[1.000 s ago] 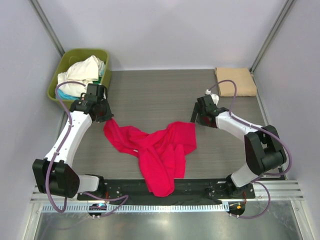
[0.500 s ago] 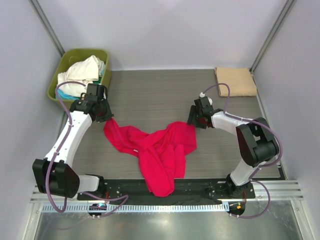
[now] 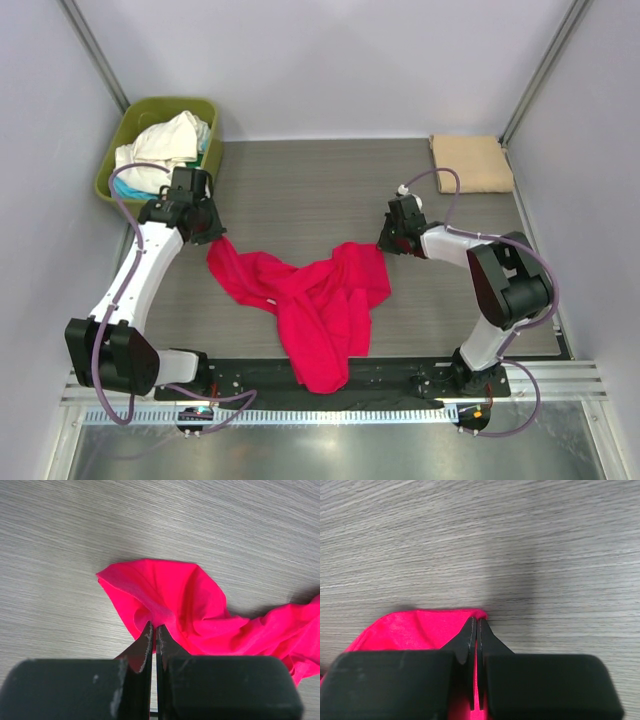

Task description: Fold and stack the t-shirts

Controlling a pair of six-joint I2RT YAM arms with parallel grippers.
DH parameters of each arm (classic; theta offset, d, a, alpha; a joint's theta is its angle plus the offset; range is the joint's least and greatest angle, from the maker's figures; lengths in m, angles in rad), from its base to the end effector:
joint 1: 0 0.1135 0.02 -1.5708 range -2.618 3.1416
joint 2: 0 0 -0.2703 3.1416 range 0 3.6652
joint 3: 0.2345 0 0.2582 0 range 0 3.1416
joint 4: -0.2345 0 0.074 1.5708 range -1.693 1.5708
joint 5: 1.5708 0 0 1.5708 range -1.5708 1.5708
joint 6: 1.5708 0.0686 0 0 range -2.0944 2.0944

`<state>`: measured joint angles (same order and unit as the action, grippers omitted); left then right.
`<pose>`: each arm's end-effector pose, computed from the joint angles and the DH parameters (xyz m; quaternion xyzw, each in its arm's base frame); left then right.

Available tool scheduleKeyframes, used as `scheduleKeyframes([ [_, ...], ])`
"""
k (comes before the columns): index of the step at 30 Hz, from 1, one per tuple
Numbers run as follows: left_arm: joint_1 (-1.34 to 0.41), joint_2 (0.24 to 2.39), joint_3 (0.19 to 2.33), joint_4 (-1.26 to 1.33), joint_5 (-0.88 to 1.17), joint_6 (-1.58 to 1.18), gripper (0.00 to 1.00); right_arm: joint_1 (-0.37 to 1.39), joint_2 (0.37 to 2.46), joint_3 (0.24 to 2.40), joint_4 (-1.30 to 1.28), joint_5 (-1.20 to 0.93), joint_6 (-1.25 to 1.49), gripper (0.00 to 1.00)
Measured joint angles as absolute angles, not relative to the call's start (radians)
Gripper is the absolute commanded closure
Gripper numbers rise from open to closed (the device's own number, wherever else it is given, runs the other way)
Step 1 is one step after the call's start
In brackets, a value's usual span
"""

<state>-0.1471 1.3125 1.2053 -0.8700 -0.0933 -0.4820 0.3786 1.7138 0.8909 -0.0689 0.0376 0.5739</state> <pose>0.2845 -0.0357 0.2897 -0.1726 0.9396 -0.0480 0.2916 0.3381 0.1317 0.1268 0.0982 0.9377 0.1369 0.3040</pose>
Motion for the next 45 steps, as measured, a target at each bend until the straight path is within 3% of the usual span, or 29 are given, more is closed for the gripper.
scheduleKeyframes([
  [9,-0.141,1.287,1.204,-0.859,-0.082,-0.481,1.0,0.386,1.607,0.863,-0.152,-0.005,0.542,0.99],
  [17,-0.141,1.209,1.234,-0.856,-0.046,-0.488,1.0,0.39,1.315,0.966,-0.288,0.009,0.478,0.99],
  [35,-0.141,1.041,1.74,-0.928,-0.068,-0.454,1.0,0.392,0.823,1.278,-0.479,0.218,0.359,0.99],
  [45,-0.141,0.842,1.808,-0.855,-0.11,-0.377,1.0,0.392,0.633,1.359,-0.505,0.276,0.327,0.99],
])
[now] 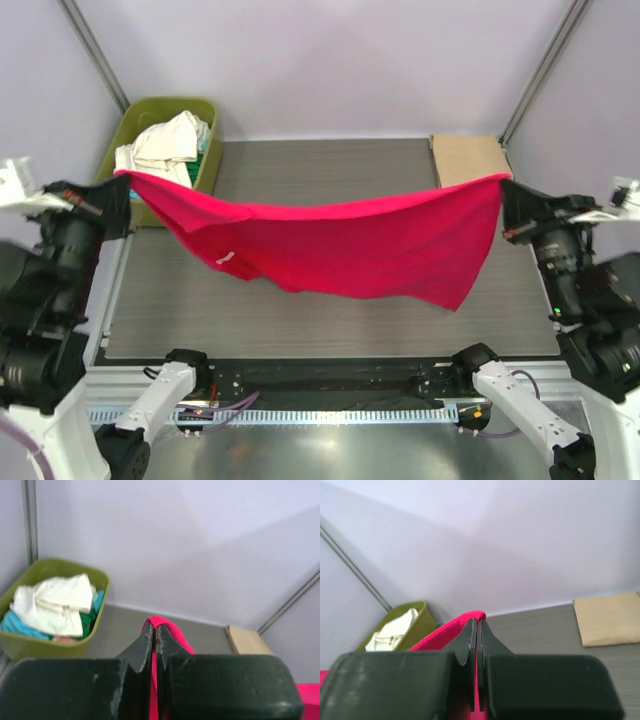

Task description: Fold and stack the t-shirts

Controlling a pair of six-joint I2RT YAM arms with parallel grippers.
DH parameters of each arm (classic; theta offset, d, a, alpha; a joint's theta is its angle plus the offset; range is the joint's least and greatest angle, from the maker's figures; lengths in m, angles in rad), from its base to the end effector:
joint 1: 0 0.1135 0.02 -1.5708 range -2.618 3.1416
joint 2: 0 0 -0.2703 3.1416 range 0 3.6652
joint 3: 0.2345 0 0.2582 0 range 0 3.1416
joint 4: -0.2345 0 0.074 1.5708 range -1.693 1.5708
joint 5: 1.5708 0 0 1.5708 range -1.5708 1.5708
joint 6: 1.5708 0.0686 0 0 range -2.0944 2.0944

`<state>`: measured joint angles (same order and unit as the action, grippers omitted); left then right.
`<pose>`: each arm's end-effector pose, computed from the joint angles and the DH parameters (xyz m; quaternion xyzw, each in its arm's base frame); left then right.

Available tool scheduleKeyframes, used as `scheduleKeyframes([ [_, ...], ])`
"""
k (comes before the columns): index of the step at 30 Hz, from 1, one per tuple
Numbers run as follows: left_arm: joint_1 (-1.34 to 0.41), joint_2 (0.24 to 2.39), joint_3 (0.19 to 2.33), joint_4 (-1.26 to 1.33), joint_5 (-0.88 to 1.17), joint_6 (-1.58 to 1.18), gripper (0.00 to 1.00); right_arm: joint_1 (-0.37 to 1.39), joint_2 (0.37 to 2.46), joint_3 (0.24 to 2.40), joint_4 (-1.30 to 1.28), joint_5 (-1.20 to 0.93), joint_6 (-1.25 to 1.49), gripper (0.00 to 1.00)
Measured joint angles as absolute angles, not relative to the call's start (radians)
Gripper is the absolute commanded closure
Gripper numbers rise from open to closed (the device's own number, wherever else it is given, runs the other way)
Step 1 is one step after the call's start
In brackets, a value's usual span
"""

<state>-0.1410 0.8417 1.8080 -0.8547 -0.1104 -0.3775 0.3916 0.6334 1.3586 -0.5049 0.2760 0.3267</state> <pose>0.0749 -0.0030 0.5716 -0.1194 0.6561 -0.1553 0.7289 0.0875 0.0159 0.5156 0.0872 0.6223 0.1912 0.7540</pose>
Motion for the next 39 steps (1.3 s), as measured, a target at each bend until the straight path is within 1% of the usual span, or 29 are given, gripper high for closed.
scheduleKeyframes([
  [5,-0.141,0.712,1.789,-0.701,-0.111,-0.354,0.99,0.392,0.538,1.375,-0.481,0.286,0.312,0.99],
  [7,-0.141,0.7,1.813,-0.658,-0.104,-0.348,1.0,0.392,0.515,1.377,-0.463,0.279,0.304,0.99],
  [11,-0.141,0.717,1.862,-0.597,-0.085,-0.337,0.99,0.392,0.503,1.379,-0.431,0.261,0.296,0.99],
  [14,-0.141,0.807,1.98,-0.613,-0.074,-0.345,1.0,0.392,0.552,1.431,-0.454,0.294,0.299,0.99],
  [17,-0.141,0.997,2.208,-0.667,-0.073,-0.373,0.99,0.392,0.722,1.575,-0.503,0.409,0.32,0.99],
  [20,-0.141,1.267,2.471,-0.776,-0.085,-0.412,1.0,0.388,0.962,1.678,-0.516,0.554,0.341,0.99],
  [21,-0.14,1.33,2.512,-0.8,-0.089,-0.419,0.97,0.378,1.052,1.691,-0.519,0.588,0.35,0.99],
  [22,-0.137,1.424,2.553,-0.83,-0.097,-0.428,0.9,0.36,1.153,1.697,-0.537,0.611,0.364,0.99],
  [23,-0.13,1.515,2.566,-0.847,-0.101,-0.438,0.78,0.347,1.233,1.695,-0.545,0.62,0.375,0.99],
  [24,-0.119,1.599,2.557,-0.861,-0.095,-0.448,0.63,0.323,1.327,1.679,-0.551,0.624,0.396,0.81],
  [25,-0.105,1.697,2.551,-0.882,-0.079,-0.461,0.63,0.305,1.416,1.657,-0.554,0.622,0.414,0.72],
  [26,-0.093,1.794,2.555,-0.9,-0.057,-0.47,0.63,0.286,1.51,1.629,-0.565,0.616,0.428,0.56],
  [27,-0.077,1.924,2.589,-0.943,-0.025,-0.478,0.52,0.268,1.6,1.597,-0.581,0.604,0.437,0.25],
  [28,-0.068,2.032,2.607,-0.969,-0.008,-0.479,0.42,0.252,1.681,1.564,-0.604,0.588,0.448,0.14],
  [30,-0.056,2.255,2.571,-1.021,0.025,-0.478,0.09,0.234,1.79,1.513,-0.661,0.559,0.458,0.02],
  [32,-0.054,2.37,2.426,-1.069,0.054,-0.486,0.04,0.223,1.817,1.48,-0.709,0.54,0.464,0.01],
  [34,-0.087,2.368,2.242,-1.087,0.072,-0.477,0.01,0.221,1.788,1.472,-0.721,0.523,0.471,0.01],
  [37,-0.112,2.279,2.072,-1.097,0.066,-0.491,0.01,0.229,1.686,1.457,-0.679,0.5,0.476,0.01],
  [39,-0.101,2.14,1.975,-1.074,0.052,-0.5,0.02,0.234,1.616,1.434,-0.643,0.486,0.477,0.01],
])
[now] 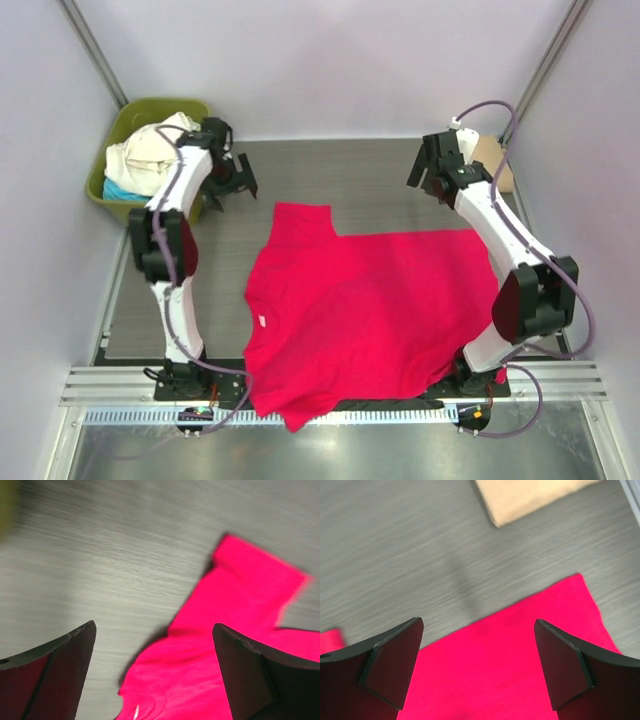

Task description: Fold and stack the t-shirts

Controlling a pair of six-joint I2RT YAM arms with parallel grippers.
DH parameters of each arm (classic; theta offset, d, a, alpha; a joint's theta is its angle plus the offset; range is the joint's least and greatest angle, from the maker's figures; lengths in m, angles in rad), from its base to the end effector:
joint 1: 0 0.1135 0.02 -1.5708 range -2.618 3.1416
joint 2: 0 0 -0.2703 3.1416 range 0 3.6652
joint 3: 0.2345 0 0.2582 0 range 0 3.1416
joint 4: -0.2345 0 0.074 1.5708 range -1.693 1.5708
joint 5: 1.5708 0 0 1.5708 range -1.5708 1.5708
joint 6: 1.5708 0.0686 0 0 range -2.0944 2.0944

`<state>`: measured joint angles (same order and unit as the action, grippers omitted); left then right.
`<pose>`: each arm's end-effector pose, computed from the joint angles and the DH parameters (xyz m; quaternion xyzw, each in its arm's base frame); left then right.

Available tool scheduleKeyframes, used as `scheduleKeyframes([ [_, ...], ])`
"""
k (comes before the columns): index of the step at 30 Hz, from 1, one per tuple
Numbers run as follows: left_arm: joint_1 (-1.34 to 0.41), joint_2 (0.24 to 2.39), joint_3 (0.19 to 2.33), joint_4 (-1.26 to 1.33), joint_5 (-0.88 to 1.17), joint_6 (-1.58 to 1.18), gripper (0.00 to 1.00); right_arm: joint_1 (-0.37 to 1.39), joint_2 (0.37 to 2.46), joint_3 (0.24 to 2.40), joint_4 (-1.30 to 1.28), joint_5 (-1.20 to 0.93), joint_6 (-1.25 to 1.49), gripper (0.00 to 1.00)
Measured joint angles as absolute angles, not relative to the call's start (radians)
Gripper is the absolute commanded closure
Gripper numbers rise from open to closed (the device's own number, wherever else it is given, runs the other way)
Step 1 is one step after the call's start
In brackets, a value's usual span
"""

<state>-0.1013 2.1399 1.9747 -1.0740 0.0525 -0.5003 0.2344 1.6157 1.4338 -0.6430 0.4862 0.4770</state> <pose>0.4669 -0.0511 0.2243 -0.1911 0.9673 -0.0736 0.1499 0.3784 0.0574 0.2982 0.1964 0.8866 -0.0870 0.4096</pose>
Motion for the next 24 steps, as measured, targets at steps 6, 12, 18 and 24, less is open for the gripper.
scheduleKeyframes([
  [6,-0.097,1.663,1.797,-0.921,-0.007,-0.537,0.06,0.245,1.502,1.316,-0.556,0.387,0.476,0.01],
  [12,-0.244,1.583,1.622,-0.798,-0.036,-0.557,0.07,0.247,1.5,1.157,-0.547,0.316,0.477,0.0],
  [18,-0.392,1.718,1.358,-0.742,-0.02,-0.61,0.12,0.247,1.484,1.033,-0.545,0.257,0.506,0.01],
  [24,-0.474,1.835,1.365,-0.672,0.014,-0.652,0.15,0.247,1.588,0.989,-0.475,0.202,0.533,0.03],
])
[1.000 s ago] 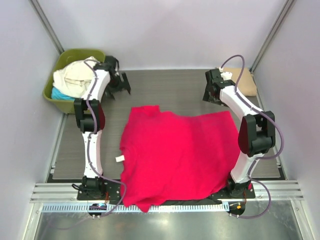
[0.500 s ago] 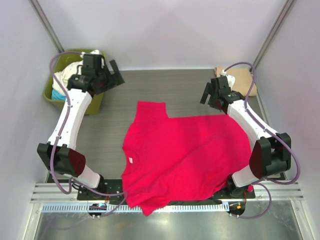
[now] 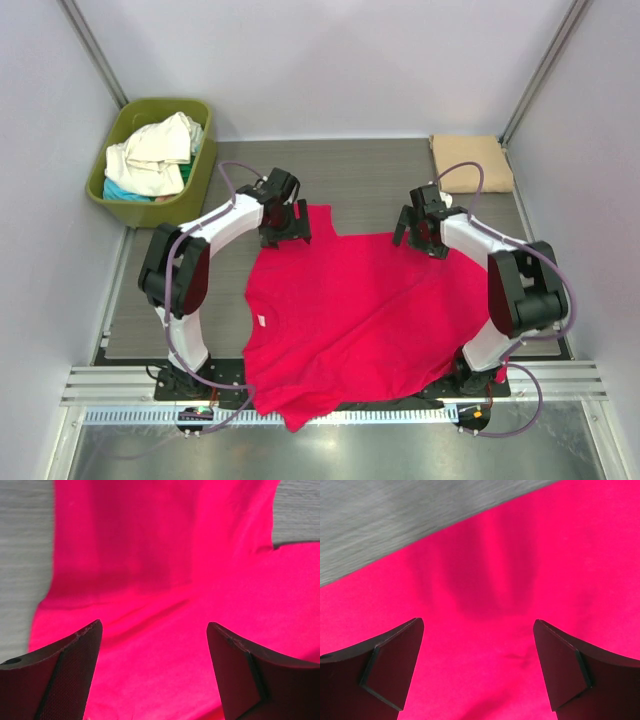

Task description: Fold and stack the t-shirts

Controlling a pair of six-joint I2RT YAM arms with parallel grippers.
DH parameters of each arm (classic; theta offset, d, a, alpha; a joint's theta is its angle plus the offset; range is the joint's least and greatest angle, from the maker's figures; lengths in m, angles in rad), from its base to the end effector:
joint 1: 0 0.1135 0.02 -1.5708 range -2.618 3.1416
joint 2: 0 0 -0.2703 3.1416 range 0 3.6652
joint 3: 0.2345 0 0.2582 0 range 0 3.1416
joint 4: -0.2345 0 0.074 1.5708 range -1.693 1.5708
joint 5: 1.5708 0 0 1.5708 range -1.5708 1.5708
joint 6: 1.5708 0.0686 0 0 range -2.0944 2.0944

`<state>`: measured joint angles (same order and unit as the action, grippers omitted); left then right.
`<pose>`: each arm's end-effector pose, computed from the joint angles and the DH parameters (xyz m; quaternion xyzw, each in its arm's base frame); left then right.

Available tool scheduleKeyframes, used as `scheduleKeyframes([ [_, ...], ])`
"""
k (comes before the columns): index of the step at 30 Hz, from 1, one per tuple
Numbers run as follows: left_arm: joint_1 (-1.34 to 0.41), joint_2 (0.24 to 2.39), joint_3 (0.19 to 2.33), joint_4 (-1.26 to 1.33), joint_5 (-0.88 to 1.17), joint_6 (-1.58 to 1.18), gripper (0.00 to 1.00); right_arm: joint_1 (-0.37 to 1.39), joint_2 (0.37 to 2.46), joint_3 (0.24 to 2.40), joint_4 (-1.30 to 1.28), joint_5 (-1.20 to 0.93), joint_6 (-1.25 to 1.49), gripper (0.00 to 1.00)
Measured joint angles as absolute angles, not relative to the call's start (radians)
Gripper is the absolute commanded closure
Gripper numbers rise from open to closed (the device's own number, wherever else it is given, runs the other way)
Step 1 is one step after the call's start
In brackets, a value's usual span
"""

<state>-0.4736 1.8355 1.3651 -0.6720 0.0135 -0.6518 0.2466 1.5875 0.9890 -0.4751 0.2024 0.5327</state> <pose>0.3564 -0.1837 0.1843 -0.0855 0.9734 -0.1190 0.1763 0.3264 0.0679 0.1677 0.1621 0.9509 0.0024 0.2636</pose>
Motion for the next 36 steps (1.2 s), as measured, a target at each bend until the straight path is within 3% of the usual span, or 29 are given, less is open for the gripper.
scheduleKeyframes([
  [6,-0.479,1.99,1.427,-0.636,0.003,-0.651,0.16,0.249,1.724,1.021,-0.423,0.188,0.529,0.04],
  [15,-0.458,2.225,1.783,-0.748,-0.079,-0.624,0.18,0.247,1.893,1.235,-0.427,0.168,0.519,0.04],
  [19,-0.395,2.382,2.06,-0.843,-0.088,-0.611,0.19,0.246,2.012,1.407,-0.444,0.136,0.517,0.04],
  [24,-0.263,2.687,2.615,-0.945,-0.094,-0.585,0.25,0.246,2.219,1.737,-0.511,0.084,0.53,0.04],
  [30,-0.116,2.694,2.614,-0.864,-0.078,-0.559,0.11,0.245,2.423,2.094,-0.6,0.031,0.561,0.04],
  [32,-0.1,2.687,2.629,-0.857,-0.079,-0.543,0.04,0.245,2.437,2.128,-0.623,0.023,0.578,0.04],
  [36,-0.128,2.526,2.508,-0.827,-0.09,-0.523,0.0,0.245,2.435,2.132,-0.644,0.011,0.592,0.04],
])
